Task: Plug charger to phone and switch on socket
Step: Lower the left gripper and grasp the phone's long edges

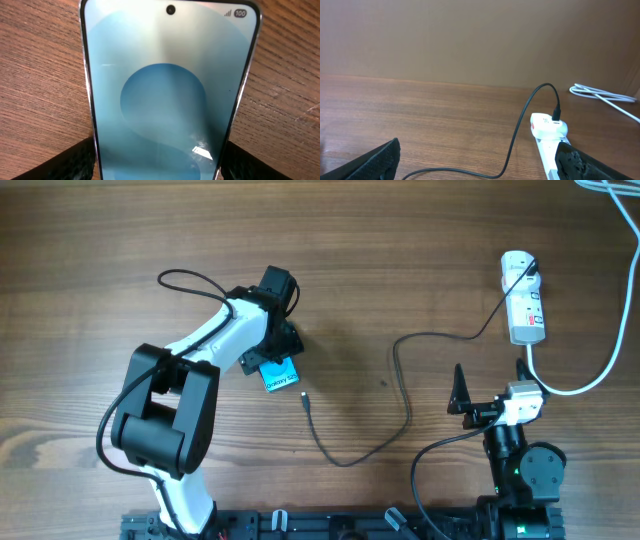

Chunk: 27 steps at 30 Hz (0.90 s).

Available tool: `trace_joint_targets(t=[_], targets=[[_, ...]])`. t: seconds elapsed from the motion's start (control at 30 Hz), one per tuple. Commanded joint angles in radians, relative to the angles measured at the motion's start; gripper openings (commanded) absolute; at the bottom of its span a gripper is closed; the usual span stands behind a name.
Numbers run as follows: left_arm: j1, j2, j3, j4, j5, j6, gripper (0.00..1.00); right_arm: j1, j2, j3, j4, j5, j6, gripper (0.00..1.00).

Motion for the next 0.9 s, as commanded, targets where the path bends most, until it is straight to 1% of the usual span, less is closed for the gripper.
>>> trace_joint_targets(t=[0.0, 0.17, 0.27, 0.37, 0.5, 0.57, 0.6, 0.63, 0.67, 0.7, 0.8, 0.87], targets=[[-0.013, 0.042, -0.035, 0.014, 0.099, -0.010, 0.82, -0.003, -0.007, -0.001, 0.003, 0.000, -0.001, 1.00], [-0.002, 0.037, -0.033, 0.013, 0.104, -0.010, 0.78, -0.003, -0.007, -0.001, 0.002, 0.000, -0.001, 1.00], [0.031, 0.010, -0.033, 0.011, 0.178, -0.010, 0.78, -0.003, -0.007, -0.001, 0.003, 0.000, -0.001, 1.00], [0.090, -0.029, -0.033, 0.008, 0.311, -0.010, 0.78, -0.003, -0.007, -0.001, 0.003, 0.000, -0.001, 1.00], [0.200, -0.054, -0.033, 0.006, 0.558, -0.010, 0.78, -0.003, -0.007, -0.001, 0.003, 0.000, -0.001, 1.00], [0.251, -0.054, -0.033, 0.006, 0.619, -0.010, 0.78, -0.003, -0.007, -0.001, 0.002, 0.000, -0.001, 1.00], [0.267, -0.054, -0.033, 0.006, 0.618, -0.010, 0.78, -0.003, -0.007, -0.001, 0.003, 0.000, -0.001, 1.00], [0.275, -0.054, -0.033, 0.006, 0.615, -0.010, 0.81, -0.003, -0.007, -0.001, 0.003, 0.000, 0.000, 1.00], [0.275, -0.053, -0.034, 0.006, 0.598, -0.010, 0.88, -0.003, -0.007, -0.001, 0.003, 0.000, 0.000, 0.99], [0.264, -0.053, -0.034, 0.006, 0.568, -0.010, 1.00, -0.003, -0.007, -0.001, 0.003, 0.000, -0.001, 1.00], [0.232, -0.053, -0.034, 0.006, 0.496, -0.011, 1.00, -0.003, -0.007, -0.001, 0.003, 0.000, -0.001, 1.00], [0.192, -0.053, -0.034, 0.006, 0.404, -0.031, 1.00, -0.003, -0.007, -0.001, 0.003, 0.000, -0.001, 1.00]])
